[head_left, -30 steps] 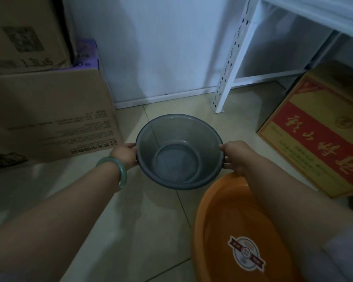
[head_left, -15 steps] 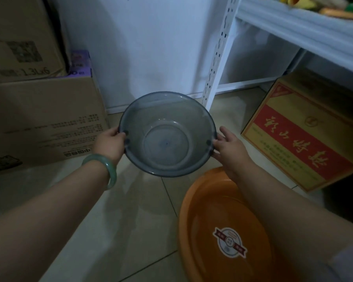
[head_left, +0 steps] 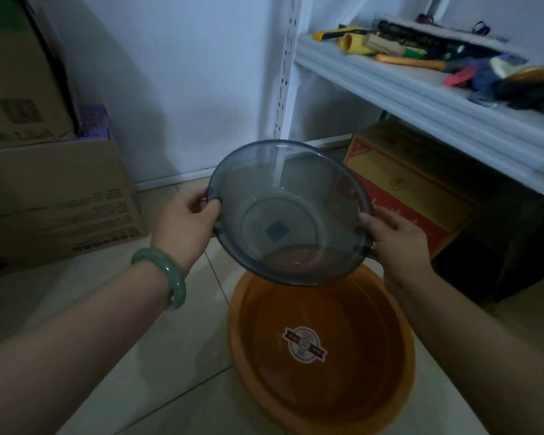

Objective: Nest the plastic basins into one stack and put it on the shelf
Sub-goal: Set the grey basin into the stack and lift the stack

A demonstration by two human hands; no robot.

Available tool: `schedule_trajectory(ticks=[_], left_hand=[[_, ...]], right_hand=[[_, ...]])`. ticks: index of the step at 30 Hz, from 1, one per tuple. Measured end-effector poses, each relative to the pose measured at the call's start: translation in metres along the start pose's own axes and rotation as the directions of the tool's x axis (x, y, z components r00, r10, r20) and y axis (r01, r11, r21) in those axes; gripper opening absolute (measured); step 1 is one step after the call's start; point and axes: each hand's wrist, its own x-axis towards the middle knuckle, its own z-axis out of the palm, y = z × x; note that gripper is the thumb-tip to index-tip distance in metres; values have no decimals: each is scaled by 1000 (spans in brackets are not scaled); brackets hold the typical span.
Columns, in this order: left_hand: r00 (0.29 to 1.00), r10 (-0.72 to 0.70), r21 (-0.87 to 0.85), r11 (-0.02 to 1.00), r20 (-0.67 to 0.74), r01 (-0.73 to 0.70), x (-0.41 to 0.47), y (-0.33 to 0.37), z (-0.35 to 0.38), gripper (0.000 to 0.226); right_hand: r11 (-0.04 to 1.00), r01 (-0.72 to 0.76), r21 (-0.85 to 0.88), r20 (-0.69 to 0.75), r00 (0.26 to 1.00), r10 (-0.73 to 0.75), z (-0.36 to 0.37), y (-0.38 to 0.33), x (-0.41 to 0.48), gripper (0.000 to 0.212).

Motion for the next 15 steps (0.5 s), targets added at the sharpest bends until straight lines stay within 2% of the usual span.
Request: schedule_trajectory(ticks=[5,10,13,15], left_hand=[[995,-46,119,992,87,36,-41,-1,23,29],[988,-100,317,947,114,59,-68,-12,33,35],[961,-189,360,927,201,107,-77,-20,32,62],[942,-232,414,903,241,116,-83,-24,32,66]], right_hand=[[999,-33,-41,-137,990,27,-44,13,-17,44],[990,-71,-122,-174,984,49,-78,32,-33,44],[979,-103,-175,-164,984,74,-92,44,-41,44],[964,-116,-238,-145,986,83,-99,53,-46,46]])
